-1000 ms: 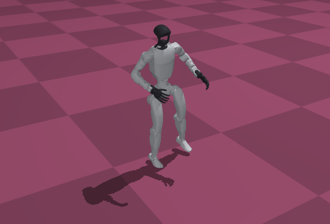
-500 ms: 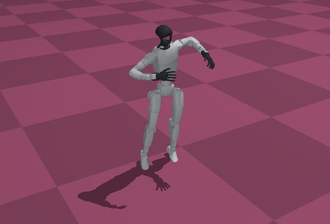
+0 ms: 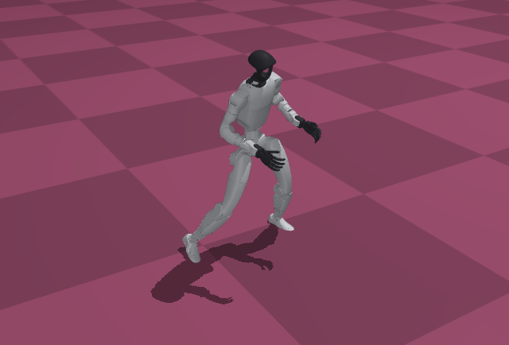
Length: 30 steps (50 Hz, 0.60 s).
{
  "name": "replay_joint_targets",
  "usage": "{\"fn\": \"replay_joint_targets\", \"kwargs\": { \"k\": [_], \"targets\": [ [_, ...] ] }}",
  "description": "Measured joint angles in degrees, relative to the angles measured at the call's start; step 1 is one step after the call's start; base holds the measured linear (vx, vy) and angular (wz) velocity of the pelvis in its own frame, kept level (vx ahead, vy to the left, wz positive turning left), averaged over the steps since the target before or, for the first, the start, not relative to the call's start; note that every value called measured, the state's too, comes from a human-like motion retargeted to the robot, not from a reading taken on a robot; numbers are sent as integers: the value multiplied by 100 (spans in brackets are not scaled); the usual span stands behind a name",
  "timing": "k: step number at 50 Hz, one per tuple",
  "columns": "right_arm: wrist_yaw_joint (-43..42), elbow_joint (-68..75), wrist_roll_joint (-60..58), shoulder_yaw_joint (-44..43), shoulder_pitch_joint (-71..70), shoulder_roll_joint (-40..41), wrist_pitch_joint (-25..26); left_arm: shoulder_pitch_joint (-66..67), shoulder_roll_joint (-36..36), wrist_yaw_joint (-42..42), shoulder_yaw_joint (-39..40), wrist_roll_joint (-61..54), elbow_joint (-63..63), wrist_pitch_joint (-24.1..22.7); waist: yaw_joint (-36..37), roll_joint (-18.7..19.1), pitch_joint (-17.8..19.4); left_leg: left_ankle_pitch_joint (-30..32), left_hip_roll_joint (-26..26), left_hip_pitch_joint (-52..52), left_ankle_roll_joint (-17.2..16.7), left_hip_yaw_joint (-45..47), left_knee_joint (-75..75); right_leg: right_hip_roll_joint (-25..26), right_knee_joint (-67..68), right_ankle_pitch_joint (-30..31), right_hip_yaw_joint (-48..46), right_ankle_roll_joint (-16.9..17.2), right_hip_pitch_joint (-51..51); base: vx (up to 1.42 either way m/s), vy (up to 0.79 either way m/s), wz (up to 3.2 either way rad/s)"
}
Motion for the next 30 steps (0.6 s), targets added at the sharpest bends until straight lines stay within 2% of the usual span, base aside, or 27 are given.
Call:
{"fn": "replay_joint_targets", "kwargs": {
  "k": [2,3,5,7,9,10,12,15,17,18,20,21,22,23,25,27,28,30],
  "targets": [
    [471,-938,223,-249,579,-238,-107,568,-124,-82,46,-76,-537,-56,211,349,-508,802,-190,567,96,328,-1254,37,-1097,1469,-690,-70,278,43,124,-57],
    [704,-1364,310,-332,836,-416,-144,921,-160,-126,103,-155,-764,-85,315,555,-794,1401,-226,814,49,423,-1917,335,-1509,1964,-824,16,325,38,112,-59],
    [1152,-2068,421,-447,1248,-780,-176,1682,-162,-231,303,-246,-1137,-159,452,932,-1289,2830,-197,1097,-433,335,-2987,1342,-1840,2239,-385,279,185,30,100,-39],
    [1427,-2437,443,-485,1559,-1132,-234,2317,-83,-309,607,-257,-1331,-278,575,1085,-1530,3837,-200,1130,-1170,-139,-3445,2159,-1762,2234,-287,484,-41,21,92,-26],
    [1535,-2462,534,-491,1836,-1518,-322,2624,72,-356,874,-234,-1283,-379,755,925,-1559,4000,-379,1098,-1427,-415,-3472,2316,-1691,2215,-1114,560,-145,15,91,-25],
    [1552,-2393,607,-486,1981,-1714,-369,2691,179,-373,981,-207,-1199,-428,867,789,-1549,3910,-441,1064,-1427,-379,-3410,2310,-1763,2197,-1691,577,-123,12,84,-16],
    [1607,-2018,686,-473,2228,-2089,-456,2647,477,-315,1102,-67,-911,-525,1071,370,-1452,3703,-454,994,-1252,126,-3232,2443,-2369,2275,-2223,733,89,9,78,1],
    [1882,-1225,518,-266,2323,-2474,-222,2438,907,-41,1240,187,-388,-554,1297,-370,-1271,3459,-318,829,-1092,475,-3158,2930,-3439,2856,-1242,834,109,6,63,2],
    [2299,-806,223,-84,2072,-2703,-145,2257,1193,-32,1352,364,-34,-534,1442,-806,-1037,3196,-38,782,-1118,554,-3139,3120,-3201,2884,-598,834,-159,8,74,3],
    [2405,-648,-98,96,2020,-2831,-108,2354,1240,-27,1360,358,104,-532,1311,-958,-1049,3130,-78,786,-1036,588,-3161,2894,-3251,2596,-535,834,-28,11,106,42],
    [2567,-483,-761,454,1557,-3097,-151,2246,1393,-53,1401,372,457,-481,1252,-1048,-964,3160,388,710,-1022,552,-3171,2727,-2434,980,-878,243,-206,5,101,2],
    [2554,-410,-1044,585,1258,-3179,-189,2084,1420,-28,1392,396,679,-431,1277,-991,-882,3158,668,673,-981,177,-3132,2677,-1658,120,-884,-94,-500,-5,87,-59],
    [2502,-296,-1310,698,963,-3230,-214,1899,1401,14,1385,414,916,-373,1301,-949,-785,2977,861,637,-891,-257,-3019,2591,-804,-618,-826,-352,-857,-10,88,-79],
    [2372,-98,-1544,777,672,-3220,-213,1671,1292,91,1379,418,1188,-298,1321,-936,-658,2439,881,603,-703,-809,-2758,2436,207,-1110,-638,-450,-1342,-12,90,-74],
    [1885,462,-2105,856,235,-3052,-110,1230,814,330,1388,285,1720,-168,1264,-913,-363,743,624,532,-326,-1381,-1885,2043,1848,-1451,-297,-209,-2135,-13,91,-54],
    [1155,1261,-2875,1005,-239,-2585,128,685,154,743,1345,-170,2262,-101,1106,-836,-42,-414,290,275,113,-1331,-766,1794,2458,-1475,-51,-48,-2371,-13,86,-30],
    [869,1629,-3165,1126,-490,-2321,281,412,-134,966,1294,-474,2499,-93,1023,-776,81,-629,188,136,335,-1293,-316,1780,2419,-1514,34,-149,-2310,-11,77,-34],
    [570,2065,-3378,1327,-781,-1875,494,62,-550,1210,1174,-934,2800,-110,878,-685,140,-725,98,31,427,-1199,49,1843,1958,-1534,193,-431,-2069,-6,68,-49]
  ]
}}
